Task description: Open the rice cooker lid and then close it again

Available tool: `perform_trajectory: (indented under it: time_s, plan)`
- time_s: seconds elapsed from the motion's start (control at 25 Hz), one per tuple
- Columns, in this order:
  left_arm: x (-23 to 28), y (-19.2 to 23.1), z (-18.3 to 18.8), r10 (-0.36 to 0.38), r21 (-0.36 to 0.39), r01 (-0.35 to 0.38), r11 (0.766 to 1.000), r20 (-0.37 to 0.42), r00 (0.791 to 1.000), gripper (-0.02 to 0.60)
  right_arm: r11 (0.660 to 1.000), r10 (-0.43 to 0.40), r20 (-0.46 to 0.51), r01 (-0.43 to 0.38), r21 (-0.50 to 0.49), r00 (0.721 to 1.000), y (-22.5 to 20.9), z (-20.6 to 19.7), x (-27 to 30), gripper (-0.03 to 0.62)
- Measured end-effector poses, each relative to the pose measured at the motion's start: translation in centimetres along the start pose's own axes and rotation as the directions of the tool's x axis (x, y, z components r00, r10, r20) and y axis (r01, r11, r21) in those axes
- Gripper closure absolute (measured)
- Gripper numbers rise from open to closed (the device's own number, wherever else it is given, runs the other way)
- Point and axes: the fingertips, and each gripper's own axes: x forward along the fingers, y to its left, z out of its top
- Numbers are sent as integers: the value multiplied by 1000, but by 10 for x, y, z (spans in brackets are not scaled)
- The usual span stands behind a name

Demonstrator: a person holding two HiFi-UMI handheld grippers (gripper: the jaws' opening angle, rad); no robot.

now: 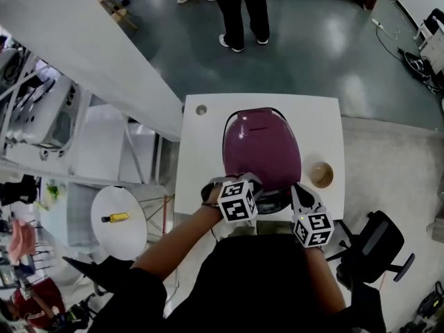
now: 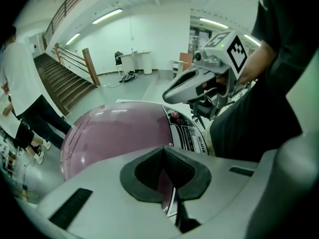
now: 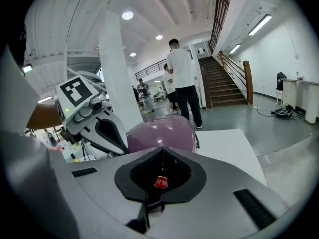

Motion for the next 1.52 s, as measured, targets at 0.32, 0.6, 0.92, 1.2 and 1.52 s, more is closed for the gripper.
perform_trajectory:
  time_s: [0.32, 0.6, 0.92, 1.2, 1.52]
  plan:
    - [-1, 1, 1, -35, -74, 38, 997, 44, 998, 578, 998, 54, 0, -54, -28, 999, -2, 22, 26, 593]
    - [-3, 4, 0, -30, -106, 40, 994, 91, 995, 577, 997, 63, 0, -63, -48, 998, 0, 29, 30, 593]
    - [-10, 3, -6, 73, -105, -57, 993, 151, 986, 577, 996, 12, 35, -8, -87, 999, 5, 35, -3, 593]
    - [-48, -7, -13, 251, -281, -145, 949, 391, 885, 577, 994, -83, 1, 83, -77, 997, 18, -9, -58, 594]
    - [-104, -58, -18, 444, -530, -136, 837, 514, 734, 577, 994, -92, -7, 92, -59, 996, 39, -37, -89, 594]
